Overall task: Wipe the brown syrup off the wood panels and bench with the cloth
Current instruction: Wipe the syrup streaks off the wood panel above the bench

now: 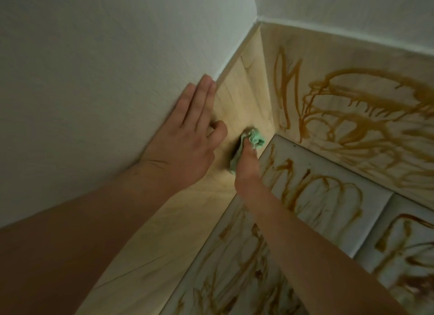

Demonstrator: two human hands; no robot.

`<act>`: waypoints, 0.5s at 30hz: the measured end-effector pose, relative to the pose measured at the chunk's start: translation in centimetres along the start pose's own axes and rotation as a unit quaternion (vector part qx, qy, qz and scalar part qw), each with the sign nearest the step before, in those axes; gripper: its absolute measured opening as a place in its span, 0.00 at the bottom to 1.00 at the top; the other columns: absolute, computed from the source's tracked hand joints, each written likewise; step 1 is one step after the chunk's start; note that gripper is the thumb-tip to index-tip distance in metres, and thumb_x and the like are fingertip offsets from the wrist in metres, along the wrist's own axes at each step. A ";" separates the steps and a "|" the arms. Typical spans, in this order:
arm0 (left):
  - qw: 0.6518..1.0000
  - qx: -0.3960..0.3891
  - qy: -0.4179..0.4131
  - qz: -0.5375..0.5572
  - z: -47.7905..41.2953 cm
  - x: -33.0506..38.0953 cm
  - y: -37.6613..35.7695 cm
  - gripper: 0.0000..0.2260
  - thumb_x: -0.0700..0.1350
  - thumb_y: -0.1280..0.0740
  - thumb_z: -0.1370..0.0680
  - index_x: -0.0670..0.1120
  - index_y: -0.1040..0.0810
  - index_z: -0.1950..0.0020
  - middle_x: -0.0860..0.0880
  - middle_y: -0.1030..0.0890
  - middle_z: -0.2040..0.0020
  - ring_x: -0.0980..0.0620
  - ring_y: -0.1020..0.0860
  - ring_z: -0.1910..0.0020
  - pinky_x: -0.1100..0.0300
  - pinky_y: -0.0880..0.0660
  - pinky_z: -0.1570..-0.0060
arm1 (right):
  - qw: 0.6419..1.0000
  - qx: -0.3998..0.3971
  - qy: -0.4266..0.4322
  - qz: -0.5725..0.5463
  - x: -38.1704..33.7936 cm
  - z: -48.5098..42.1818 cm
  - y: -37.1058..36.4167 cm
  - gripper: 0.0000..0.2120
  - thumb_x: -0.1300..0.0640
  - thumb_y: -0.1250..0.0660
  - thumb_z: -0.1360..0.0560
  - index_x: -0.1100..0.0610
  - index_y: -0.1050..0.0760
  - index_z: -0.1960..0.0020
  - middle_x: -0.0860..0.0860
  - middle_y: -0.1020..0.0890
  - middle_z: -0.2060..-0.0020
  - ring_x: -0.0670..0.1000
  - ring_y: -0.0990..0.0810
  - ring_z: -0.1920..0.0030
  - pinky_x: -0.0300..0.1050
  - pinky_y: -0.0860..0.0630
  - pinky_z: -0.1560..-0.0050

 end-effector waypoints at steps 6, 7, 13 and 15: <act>0.999 0.012 -0.003 -0.044 0.3 0.3 0.6 0.13 0.47 0.49 0.19 0.42 0.31 0.41 0.23 0.53 0.21 0.25 0.55 0.20 0.34 0.54 0.22 | 0.988 -0.105 -0.001 -0.116 -0.8 5.8 4.9 0.25 0.41 0.40 0.16 0.57 0.23 0.29 0.54 0.15 0.39 0.56 0.18 0.36 0.58 0.24 0.30; 0.999 0.008 -0.005 -0.052 0.4 0.3 0.8 0.13 0.48 0.48 0.19 0.42 0.31 0.41 0.24 0.53 0.21 0.26 0.55 0.20 0.34 0.54 0.22 | 0.985 -0.116 -0.005 -0.126 -1.5 7.1 5.7 0.26 0.40 0.42 0.16 0.56 0.24 0.28 0.55 0.16 0.37 0.57 0.18 0.35 0.60 0.26 0.29; 0.991 -0.014 0.068 0.112 1.4 1.0 2.5 0.16 0.49 0.44 0.19 0.45 0.29 0.34 0.32 0.51 0.18 0.33 0.55 0.18 0.39 0.55 0.20 | 0.985 -0.149 0.047 -0.076 -5.0 14.0 9.5 0.27 0.41 0.47 0.14 0.58 0.25 0.27 0.58 0.19 0.33 0.60 0.20 0.33 0.58 0.19 0.41; 0.953 0.011 0.101 0.286 2.8 3.0 3.9 0.15 0.48 0.38 0.20 0.43 0.24 0.37 0.37 0.37 0.20 0.35 0.43 0.20 0.43 0.44 0.22 | 0.985 -0.152 0.080 -0.026 -6.1 16.5 10.1 0.27 0.41 0.49 0.14 0.58 0.27 0.25 0.58 0.20 0.32 0.58 0.20 0.33 0.54 0.18 0.44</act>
Point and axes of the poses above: each hand's wrist, its own z-axis away from the middle knuckle, its own y-axis out of the back of the hand, x = y × z, the point moved 9 cm from there along -z, towards the middle knuckle
